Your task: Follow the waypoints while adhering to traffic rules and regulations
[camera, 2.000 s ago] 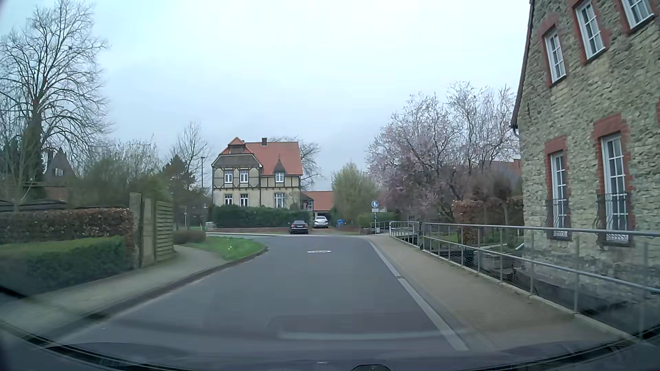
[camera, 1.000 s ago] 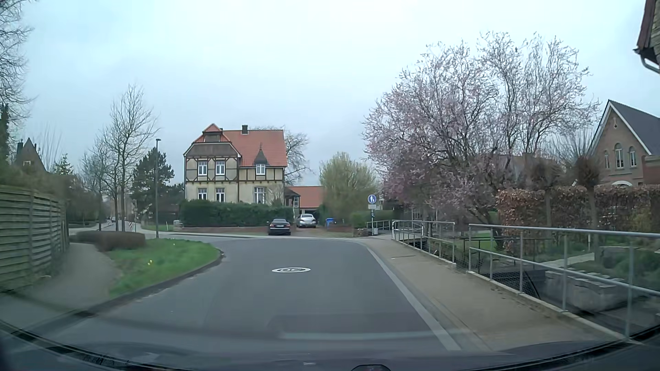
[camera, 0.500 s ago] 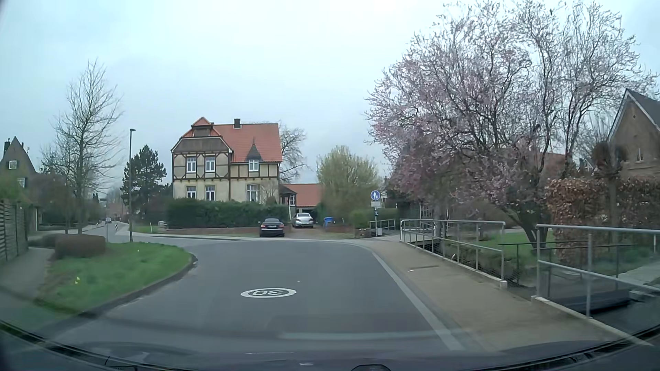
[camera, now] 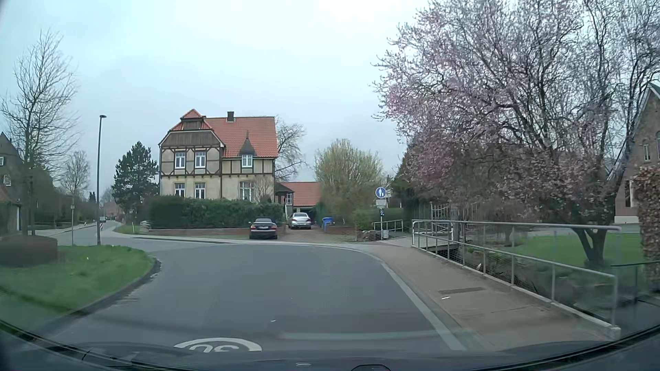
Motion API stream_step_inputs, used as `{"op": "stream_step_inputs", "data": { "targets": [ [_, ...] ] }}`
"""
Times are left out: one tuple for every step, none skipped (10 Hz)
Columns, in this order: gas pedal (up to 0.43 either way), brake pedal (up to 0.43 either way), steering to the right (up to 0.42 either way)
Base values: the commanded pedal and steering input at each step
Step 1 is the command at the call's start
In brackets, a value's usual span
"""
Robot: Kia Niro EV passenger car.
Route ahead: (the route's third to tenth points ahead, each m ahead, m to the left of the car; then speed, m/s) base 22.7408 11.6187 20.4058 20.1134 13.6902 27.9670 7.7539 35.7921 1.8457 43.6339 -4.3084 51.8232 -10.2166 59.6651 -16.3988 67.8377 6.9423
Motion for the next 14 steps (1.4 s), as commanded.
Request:
{"op": "stream_step_inputs", "data": {
  "targets": [
    [0.087, 0.0, 0.0],
    [0.087, 0.0, -0.001],
    [0.087, 0.0, -0.001],
    [0.087, 0.0, -0.001],
    [0.087, 0.0, -0.002],
    [0.087, 0.0, -0.003],
    [0.087, 0.0, -0.006],
    [0.087, 0.0, -0.021],
    [0.087, 0.0, -0.035],
    [0.087, 0.0, -0.044],
    [0.087, 0.0, -0.047],
    [0.087, 0.0, -0.057],
    [0.087, 0.0, -0.073],
    [0.087, 0.0, -0.101]
  ]
}}
